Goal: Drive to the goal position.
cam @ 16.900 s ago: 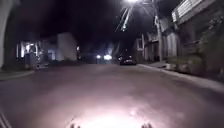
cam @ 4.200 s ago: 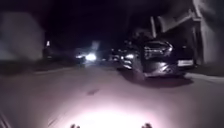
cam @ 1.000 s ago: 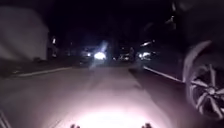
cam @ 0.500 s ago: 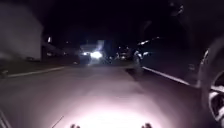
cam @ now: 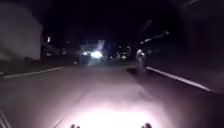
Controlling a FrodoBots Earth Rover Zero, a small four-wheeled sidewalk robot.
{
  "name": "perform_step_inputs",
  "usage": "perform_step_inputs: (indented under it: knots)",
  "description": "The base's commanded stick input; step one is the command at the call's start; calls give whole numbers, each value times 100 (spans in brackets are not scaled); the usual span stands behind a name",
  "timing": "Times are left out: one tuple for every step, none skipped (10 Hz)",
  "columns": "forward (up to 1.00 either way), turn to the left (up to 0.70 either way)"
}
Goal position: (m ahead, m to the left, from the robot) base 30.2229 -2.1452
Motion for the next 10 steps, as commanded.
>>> perform_step_inputs:
  knots:
    - [70,0]
    - [70,0]
    - [70,0]
    - [70,0]
    - [70,0]
    - [70,0]
    - [70,0]
    - [70,0]
    - [70,0]
    - [70,0]
